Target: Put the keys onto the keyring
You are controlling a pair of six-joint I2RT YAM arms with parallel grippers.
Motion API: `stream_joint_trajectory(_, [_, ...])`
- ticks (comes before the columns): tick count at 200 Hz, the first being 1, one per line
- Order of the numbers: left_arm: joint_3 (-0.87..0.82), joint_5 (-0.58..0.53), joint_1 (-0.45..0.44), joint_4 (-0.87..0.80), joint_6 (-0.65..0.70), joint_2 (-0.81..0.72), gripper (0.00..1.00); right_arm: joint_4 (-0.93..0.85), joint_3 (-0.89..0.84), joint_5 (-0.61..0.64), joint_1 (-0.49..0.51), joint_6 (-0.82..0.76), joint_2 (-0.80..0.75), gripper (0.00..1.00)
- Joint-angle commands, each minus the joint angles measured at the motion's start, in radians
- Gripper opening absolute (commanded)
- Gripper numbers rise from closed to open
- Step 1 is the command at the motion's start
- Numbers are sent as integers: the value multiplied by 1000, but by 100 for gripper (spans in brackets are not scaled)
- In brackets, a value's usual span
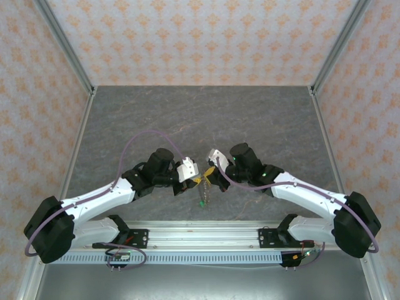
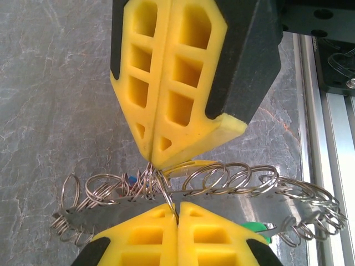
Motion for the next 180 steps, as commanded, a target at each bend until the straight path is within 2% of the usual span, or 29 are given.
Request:
stream_joint_trajectory(1, [21,42,-3,25,20,-21,0,0,-15,58,-3,41,-21,0])
stream_joint_trajectory(57, [-14,26,-4,90,11,-24,0,-14,-41,43,-7,64,-37,2])
stream_joint_trajectory(90, [-19,40,-4,96,25,-23,0,-14,-53,43,-6,59,-61,8])
stream_joint_trajectory(115, [-21,45,-4,100,31,-21,0,-31,-57,66,-6,43,-86,17])
stream_joint_trajectory(148, [-20,54,-6,105,37,-16,0,-66,-58,59,-7,-16,-129,18])
stream_joint_trajectory(180, [-30,66,-5,117,41,-20,0,-60,-60,-12,-8,-136,-157,17])
